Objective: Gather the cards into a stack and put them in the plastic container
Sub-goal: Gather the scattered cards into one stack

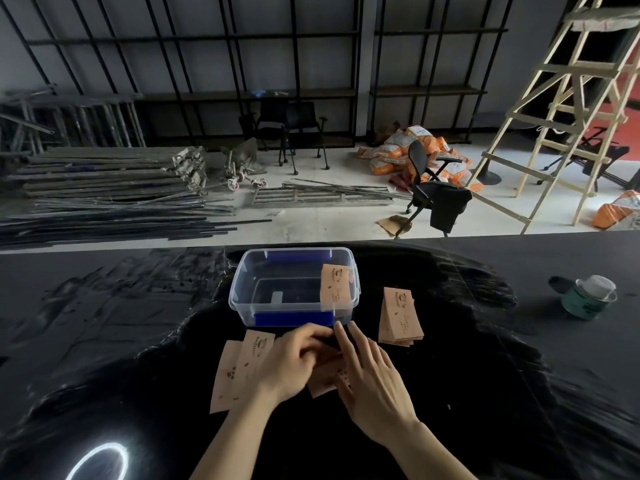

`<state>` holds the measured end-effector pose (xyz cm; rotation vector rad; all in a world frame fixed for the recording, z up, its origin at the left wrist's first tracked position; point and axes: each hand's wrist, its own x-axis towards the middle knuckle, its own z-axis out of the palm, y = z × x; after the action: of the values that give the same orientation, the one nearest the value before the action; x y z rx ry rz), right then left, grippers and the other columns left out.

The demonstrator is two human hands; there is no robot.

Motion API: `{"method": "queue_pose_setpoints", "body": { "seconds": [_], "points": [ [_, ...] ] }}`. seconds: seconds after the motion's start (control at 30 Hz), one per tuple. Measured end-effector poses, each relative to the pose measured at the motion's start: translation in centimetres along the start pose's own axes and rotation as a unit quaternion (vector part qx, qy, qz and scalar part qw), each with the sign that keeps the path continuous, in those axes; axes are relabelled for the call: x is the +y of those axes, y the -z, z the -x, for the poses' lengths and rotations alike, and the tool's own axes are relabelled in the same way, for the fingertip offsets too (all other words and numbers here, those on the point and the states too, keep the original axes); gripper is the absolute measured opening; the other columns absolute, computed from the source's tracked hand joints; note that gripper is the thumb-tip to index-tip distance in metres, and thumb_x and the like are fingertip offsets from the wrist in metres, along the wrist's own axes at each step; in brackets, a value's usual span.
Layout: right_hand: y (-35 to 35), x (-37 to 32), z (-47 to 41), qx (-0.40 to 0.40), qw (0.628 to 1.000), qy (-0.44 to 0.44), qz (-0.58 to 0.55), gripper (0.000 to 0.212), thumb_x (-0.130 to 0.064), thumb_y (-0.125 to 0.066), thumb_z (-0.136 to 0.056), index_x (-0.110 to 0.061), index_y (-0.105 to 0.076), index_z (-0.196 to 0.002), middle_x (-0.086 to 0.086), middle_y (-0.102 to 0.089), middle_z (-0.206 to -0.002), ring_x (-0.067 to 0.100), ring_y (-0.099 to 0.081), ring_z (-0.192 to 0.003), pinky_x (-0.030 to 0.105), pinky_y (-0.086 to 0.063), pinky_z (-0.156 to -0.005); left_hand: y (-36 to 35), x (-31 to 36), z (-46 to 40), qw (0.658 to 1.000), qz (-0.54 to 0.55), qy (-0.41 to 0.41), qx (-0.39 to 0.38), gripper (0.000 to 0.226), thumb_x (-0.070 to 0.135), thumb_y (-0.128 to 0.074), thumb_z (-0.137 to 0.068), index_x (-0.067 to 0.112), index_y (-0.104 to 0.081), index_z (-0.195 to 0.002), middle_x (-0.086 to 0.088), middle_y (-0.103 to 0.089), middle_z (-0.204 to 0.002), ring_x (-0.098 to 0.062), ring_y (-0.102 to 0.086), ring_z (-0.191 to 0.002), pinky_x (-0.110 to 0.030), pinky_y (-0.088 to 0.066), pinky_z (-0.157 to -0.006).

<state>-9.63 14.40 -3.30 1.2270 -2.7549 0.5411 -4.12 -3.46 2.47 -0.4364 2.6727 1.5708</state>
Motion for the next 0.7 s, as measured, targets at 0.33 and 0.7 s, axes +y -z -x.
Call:
{"method": "queue_pose_setpoints", "body": {
  "seconds": [0.33,0.7],
  "points": [
    [-0.5,-0.6,-2.1,0.007,0.997,0.024,0.071,0.043,-0.043,-0.069,-0.090,-0.018,-0.058,-0.123,0.003,-0.064,-0.114,0.025,-0.061,-0.107,0.042,-0.052,-0.103,2.0,-4.9,2.1,0.899,-0.268,0.152,0.311,0.038,0.046,-0.067,-0.088,0.028,-0.056,-0.120,0.004,-0.069,-0.115,-0.021,-0.064,-0.110,-0.040,-0.051,-0.094],
    [-1.6,-1.7,-3.5,0.016,0.995,0.034,0.095,0.062,-0.047,-0.073,-0.086,-0.012,-0.057,-0.134,0.007,-0.068,-0.114,0.028,-0.067,-0.102,0.047,-0.055,-0.101,3.6,-5.5,1.6,0.976,-0.087,0.031,0.198,0.043,0.004,-0.073,-0.086,0.040,-0.063,-0.108,0.018,-0.074,-0.099,0.000,-0.071,-0.097,-0.023,-0.059,-0.086]
  ]
}}
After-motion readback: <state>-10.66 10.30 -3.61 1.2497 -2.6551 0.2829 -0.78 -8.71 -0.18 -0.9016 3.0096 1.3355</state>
